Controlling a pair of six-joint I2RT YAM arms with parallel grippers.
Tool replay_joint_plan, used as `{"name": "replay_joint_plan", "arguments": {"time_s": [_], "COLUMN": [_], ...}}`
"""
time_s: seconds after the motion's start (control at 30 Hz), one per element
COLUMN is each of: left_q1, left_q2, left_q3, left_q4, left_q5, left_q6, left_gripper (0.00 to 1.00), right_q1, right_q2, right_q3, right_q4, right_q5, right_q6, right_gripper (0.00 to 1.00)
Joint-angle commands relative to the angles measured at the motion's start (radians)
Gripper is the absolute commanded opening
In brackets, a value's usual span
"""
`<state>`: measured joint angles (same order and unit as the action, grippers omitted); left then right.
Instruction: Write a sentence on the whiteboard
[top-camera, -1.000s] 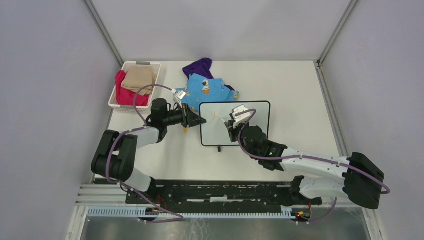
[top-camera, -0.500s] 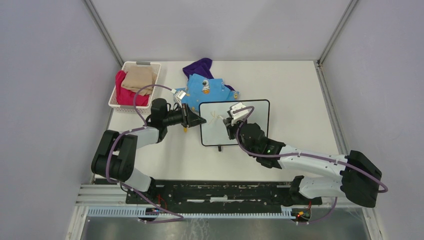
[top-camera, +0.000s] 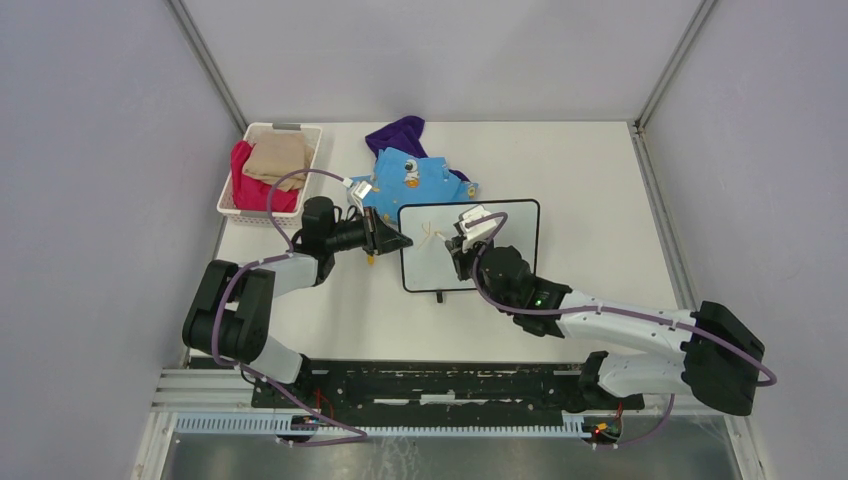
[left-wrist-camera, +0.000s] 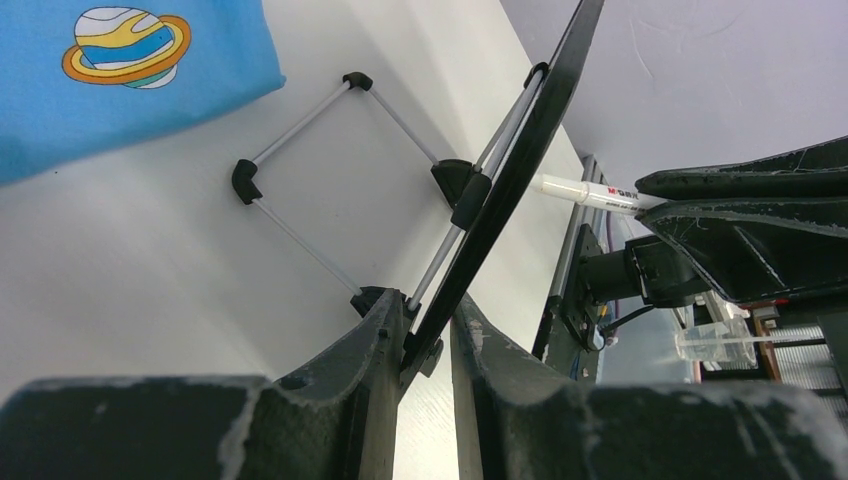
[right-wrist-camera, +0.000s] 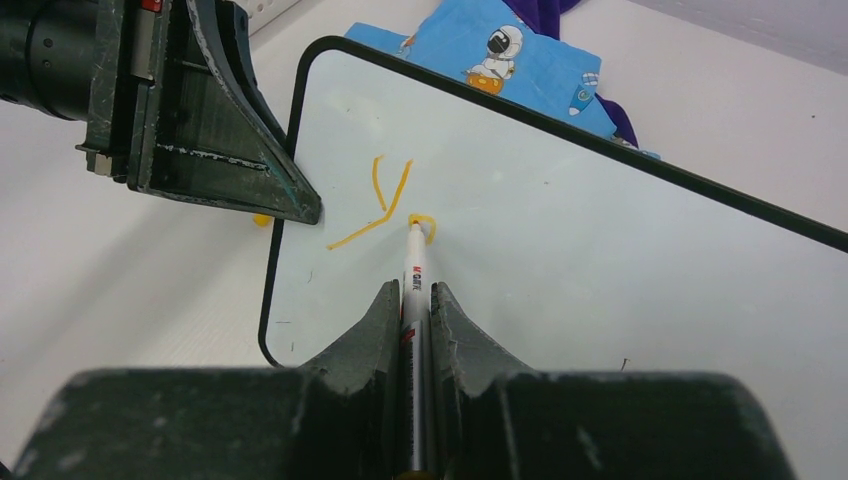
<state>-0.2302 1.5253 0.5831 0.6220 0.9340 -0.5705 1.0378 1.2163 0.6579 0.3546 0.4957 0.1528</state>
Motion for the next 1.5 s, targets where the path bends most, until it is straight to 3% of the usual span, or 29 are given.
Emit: {"name": "replay_joint_plan", "arguments": {"time_s": [0.0,0.7,1.47], "left_q1": [0.002,0.002,0.0], "left_q2": [-0.003,-0.007,-0.006], "left_q3": [0.034,0.035,0.039], "left_q4": [-0.002,-0.016,-0.027], "left_q5": [0.017,0.017,0.014], "left_q6": [0.023,0.032,0.037], "left_gripper": [0.3,0.3,0.3], "right_q1": [-0.011,-0.032,-0.046], "right_q2": [-0.075,-0.054,-0.085], "right_q3": [-0.005,0.002,-0.1], "right_q4": [0.006,0.004,-0.019], "right_q5": [0.012,0.031,0.033], "right_q6": [0.006,-0.006,0.042], "right_gripper": [0.0,0.0,0.0]}}
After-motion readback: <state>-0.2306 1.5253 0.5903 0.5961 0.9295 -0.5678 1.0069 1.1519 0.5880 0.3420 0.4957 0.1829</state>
